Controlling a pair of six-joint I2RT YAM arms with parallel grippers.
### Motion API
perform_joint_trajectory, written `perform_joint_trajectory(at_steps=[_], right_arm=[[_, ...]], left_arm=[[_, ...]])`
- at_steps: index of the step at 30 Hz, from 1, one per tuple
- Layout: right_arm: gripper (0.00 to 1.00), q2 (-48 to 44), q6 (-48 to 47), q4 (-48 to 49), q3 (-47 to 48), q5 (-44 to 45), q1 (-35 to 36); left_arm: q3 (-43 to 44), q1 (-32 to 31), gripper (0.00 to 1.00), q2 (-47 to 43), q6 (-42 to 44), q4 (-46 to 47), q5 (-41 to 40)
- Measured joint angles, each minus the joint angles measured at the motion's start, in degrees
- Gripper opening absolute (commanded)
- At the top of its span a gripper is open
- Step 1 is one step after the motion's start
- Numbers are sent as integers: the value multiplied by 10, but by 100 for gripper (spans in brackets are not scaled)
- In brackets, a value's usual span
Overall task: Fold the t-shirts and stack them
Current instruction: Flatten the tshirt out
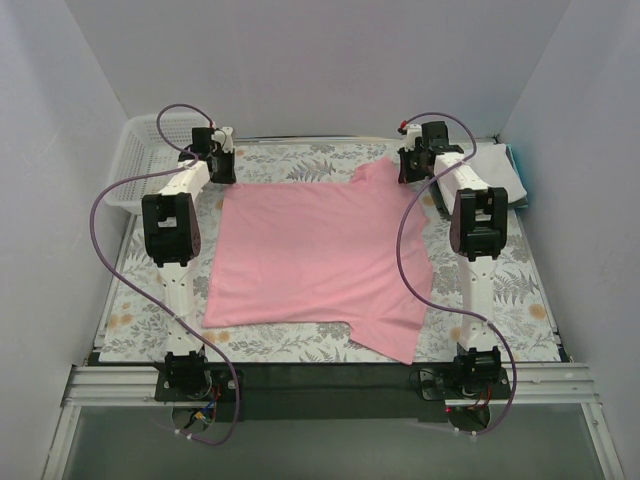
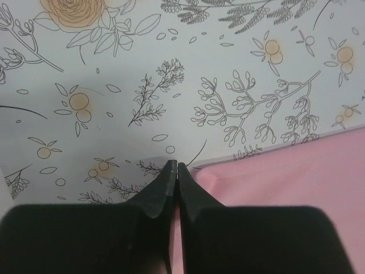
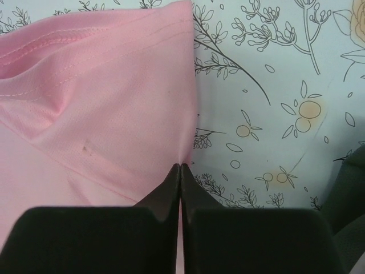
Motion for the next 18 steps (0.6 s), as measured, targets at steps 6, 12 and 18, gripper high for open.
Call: perform_joint_trajectory(at_steps=[6, 12, 18], right_arm=[[1, 0, 0, 2, 4, -7, -7], [1, -12, -1, 1, 4, -24, -11], [1, -73, -8, 2, -28, -46, -15]], left_arm=[[17, 0, 0, 1, 1, 2, -1], [18, 1, 0, 0, 4, 5, 0], [-32, 10, 0, -24, 18, 26, 20]])
